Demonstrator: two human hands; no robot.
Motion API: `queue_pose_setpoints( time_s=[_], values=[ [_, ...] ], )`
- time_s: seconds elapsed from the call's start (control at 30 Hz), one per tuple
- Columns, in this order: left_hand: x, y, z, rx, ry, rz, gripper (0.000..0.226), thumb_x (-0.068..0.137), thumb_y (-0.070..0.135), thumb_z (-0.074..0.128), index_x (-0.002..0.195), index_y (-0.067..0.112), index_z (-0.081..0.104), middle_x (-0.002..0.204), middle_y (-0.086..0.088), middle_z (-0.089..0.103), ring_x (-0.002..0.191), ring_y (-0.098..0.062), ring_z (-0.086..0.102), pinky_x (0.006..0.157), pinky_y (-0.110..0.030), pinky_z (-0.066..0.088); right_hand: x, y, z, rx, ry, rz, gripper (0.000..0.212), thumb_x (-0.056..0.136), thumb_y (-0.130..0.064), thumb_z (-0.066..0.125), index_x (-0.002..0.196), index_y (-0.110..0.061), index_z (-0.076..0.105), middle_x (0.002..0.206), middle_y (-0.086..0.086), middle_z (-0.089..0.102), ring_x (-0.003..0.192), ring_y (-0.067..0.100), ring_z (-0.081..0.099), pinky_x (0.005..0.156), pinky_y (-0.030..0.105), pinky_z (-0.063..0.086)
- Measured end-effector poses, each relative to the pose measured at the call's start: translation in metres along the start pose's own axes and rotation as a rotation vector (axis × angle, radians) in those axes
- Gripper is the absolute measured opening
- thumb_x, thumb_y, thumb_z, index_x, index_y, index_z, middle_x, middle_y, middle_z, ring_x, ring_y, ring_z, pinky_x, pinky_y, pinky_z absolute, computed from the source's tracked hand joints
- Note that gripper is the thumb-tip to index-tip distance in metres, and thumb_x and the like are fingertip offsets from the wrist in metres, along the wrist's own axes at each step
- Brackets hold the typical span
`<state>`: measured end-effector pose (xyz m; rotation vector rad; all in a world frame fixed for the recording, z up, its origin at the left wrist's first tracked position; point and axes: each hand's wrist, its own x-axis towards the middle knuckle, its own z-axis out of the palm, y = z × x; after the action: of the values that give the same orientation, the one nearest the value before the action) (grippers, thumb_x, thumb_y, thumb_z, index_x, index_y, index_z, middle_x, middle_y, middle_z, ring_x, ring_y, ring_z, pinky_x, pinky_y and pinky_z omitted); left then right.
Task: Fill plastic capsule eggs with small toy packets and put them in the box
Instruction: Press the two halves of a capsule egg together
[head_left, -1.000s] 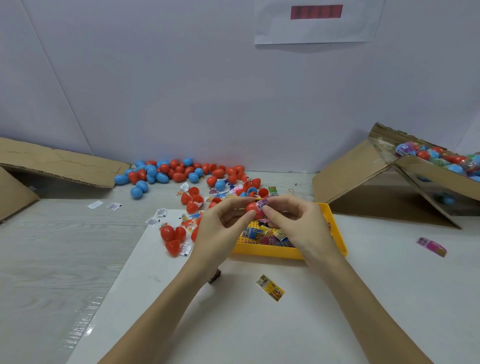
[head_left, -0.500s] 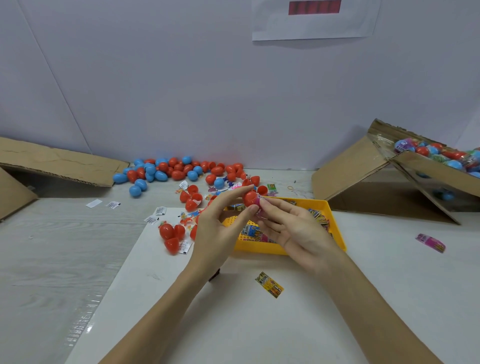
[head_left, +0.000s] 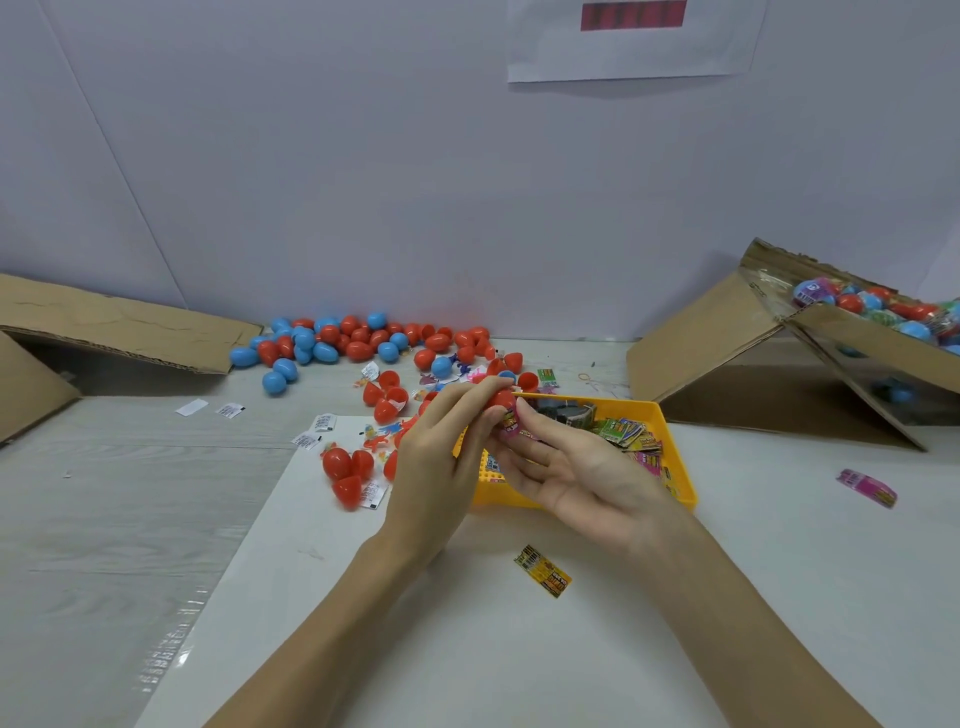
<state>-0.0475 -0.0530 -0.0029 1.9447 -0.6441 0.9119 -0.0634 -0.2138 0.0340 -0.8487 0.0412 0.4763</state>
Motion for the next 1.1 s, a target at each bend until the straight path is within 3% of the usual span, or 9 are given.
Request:
queue_pose_setpoints(
  time_s=[0.17,0.37,0.87,1.0,1.1],
  values=[
    [0.000,-0.001,0.000,0.010,0.028,0.022,0.031,0.103,0.008,0.054,0.132,0.007,0.066,0.121,-0.001,0.067,0.113,-0.010,0.064,0.092,-0.021,0.052,0.000,0.004,0.005,0.033,0.006,0.009,0.017,0.091,-0.021,0.076,0.099,-0.008,0.083,0.122,0.023,0.072,0.110,0.031,0.074,0.081,0.033,0.063],
    [-0.002,-0.002,0.002,0.012,0.050,0.030,0.029,0.102,0.006,0.057,0.129,0.007,0.068,0.119,-0.003,0.070,0.111,-0.015,0.066,0.088,-0.031,0.057,-0.001,0.004,0.008,-0.006,0.030,0.007,0.015,0.090,-0.024,0.075,0.093,-0.013,0.085,0.118,0.020,0.075,0.108,0.030,0.075,0.081,0.032,0.062],
    [-0.004,0.006,0.006,0.015,0.102,0.043,0.025,0.100,0.008,0.059,0.122,0.007,0.072,0.115,-0.001,0.073,0.111,-0.006,0.066,0.095,-0.018,0.051,-0.002,0.003,0.008,-0.004,0.057,-0.014,0.023,0.088,-0.024,0.079,0.107,-0.011,0.081,0.110,0.019,0.076,0.096,0.029,0.077,0.077,0.033,0.061],
    [0.001,0.011,0.004,-0.121,0.003,-0.080,0.029,0.102,0.019,0.058,0.130,0.020,0.067,0.125,0.011,0.069,0.120,-0.007,0.062,0.098,-0.023,0.051,0.000,0.003,0.003,-0.060,0.065,-0.116,0.035,0.093,-0.025,0.074,0.126,-0.013,0.071,0.114,0.013,0.077,0.101,0.026,0.076,0.077,0.030,0.060],
    [0.004,0.007,0.001,-0.146,-0.059,-0.166,0.033,0.100,0.016,0.064,0.133,0.020,0.065,0.128,0.010,0.067,0.122,-0.013,0.061,0.099,-0.032,0.054,0.002,0.007,-0.001,-0.363,0.146,-0.318,0.029,0.093,-0.025,0.075,0.121,-0.022,0.072,0.108,0.008,0.079,0.102,0.025,0.077,0.076,0.026,0.061]
  ],
)
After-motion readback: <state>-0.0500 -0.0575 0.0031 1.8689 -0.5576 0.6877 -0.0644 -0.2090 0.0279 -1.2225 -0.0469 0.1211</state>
